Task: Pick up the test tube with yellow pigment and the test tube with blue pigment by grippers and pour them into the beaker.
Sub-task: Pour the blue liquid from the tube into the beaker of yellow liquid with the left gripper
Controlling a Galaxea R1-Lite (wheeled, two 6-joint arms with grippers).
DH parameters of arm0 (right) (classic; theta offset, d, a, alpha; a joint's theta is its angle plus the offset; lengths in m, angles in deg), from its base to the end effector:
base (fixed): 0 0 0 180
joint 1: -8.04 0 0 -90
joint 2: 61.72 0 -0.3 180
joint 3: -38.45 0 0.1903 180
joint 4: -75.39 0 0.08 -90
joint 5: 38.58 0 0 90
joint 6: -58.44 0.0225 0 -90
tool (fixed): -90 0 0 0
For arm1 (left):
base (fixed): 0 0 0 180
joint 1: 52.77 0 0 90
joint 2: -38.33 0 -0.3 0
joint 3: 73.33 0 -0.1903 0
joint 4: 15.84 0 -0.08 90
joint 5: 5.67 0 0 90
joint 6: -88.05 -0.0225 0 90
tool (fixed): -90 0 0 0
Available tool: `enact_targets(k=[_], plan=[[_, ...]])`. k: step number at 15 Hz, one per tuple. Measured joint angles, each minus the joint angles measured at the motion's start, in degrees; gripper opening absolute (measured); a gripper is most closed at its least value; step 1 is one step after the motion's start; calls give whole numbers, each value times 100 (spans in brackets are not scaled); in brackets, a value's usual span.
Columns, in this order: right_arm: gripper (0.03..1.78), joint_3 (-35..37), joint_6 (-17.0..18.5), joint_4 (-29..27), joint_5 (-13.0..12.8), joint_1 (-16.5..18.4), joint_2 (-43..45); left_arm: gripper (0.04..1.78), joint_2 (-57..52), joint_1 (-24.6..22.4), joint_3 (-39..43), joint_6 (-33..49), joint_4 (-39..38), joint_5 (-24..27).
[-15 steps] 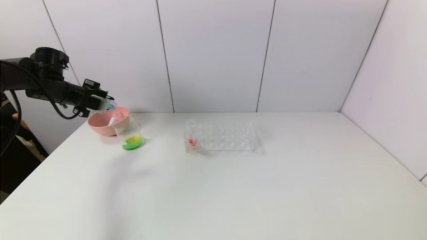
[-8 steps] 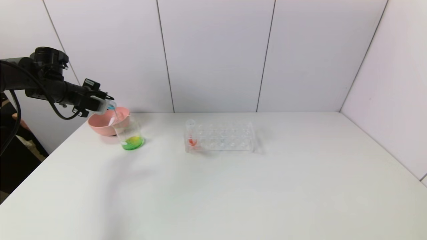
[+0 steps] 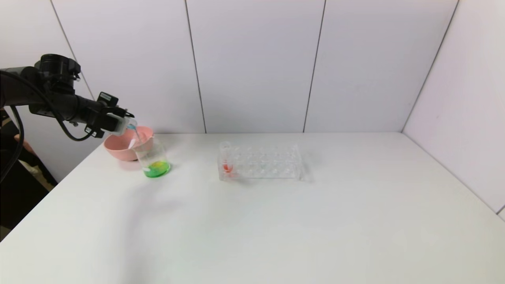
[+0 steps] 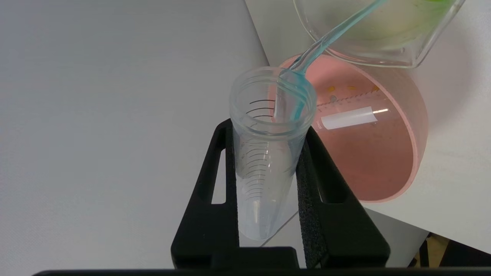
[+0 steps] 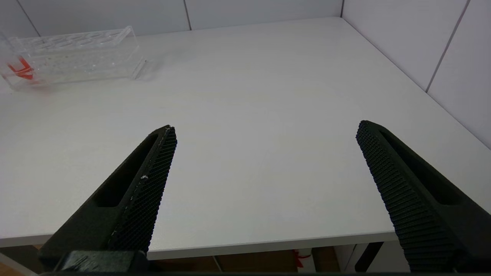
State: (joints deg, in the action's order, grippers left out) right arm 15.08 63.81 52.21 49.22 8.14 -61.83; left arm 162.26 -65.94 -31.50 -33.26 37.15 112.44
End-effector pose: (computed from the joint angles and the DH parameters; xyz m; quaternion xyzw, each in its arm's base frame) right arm -0.0227 -0.0008 0.0759 0.0468 -0.0016 -0.0200 0.9987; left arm 0.4209 0.0876 0.2332 0.7580 0.0452 -0.3307 0.5603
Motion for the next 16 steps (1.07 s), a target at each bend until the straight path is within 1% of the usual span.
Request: enact_targets(k=[16], plan=[[171, 0, 0, 2, 0, 0, 0, 45, -44, 49, 2, -116, -5, -57]])
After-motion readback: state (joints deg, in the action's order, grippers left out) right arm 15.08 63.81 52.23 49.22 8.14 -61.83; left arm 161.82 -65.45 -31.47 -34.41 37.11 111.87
